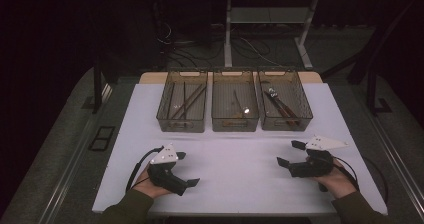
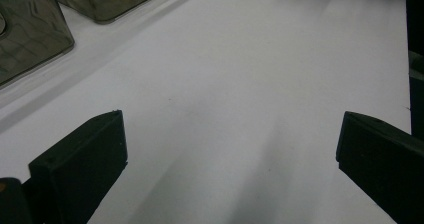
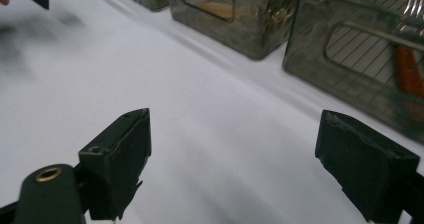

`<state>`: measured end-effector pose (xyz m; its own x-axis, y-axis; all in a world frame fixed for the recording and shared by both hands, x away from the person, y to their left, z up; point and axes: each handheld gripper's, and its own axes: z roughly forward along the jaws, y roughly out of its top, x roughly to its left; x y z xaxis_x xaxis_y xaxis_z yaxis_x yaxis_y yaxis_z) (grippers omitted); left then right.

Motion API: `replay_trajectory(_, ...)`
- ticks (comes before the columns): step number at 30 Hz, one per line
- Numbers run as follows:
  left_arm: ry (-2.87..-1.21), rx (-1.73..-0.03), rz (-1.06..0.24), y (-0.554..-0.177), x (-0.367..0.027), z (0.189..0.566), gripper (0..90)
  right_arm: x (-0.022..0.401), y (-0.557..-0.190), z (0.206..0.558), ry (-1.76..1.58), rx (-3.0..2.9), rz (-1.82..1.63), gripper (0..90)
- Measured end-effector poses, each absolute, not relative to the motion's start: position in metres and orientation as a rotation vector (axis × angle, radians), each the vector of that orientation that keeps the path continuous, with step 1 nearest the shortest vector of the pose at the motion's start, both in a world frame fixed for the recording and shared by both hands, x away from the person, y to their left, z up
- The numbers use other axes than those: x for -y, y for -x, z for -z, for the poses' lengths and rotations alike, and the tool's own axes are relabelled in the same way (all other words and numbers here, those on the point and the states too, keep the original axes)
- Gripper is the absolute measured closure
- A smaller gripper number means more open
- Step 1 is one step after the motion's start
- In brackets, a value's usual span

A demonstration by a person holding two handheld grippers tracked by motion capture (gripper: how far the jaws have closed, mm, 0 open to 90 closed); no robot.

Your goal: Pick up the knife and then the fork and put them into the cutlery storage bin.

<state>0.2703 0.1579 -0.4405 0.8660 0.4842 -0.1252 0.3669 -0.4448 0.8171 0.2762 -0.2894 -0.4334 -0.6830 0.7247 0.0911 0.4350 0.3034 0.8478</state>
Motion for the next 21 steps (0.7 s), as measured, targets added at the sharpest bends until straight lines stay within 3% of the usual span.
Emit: replay_trajectory(21, -2.083, -0.62, -0.153, -0.27, -0.157, 0.441, 0.0, 0.294, -0.255, 0.446, -1.036, -2.309, -1.328, 14.8)
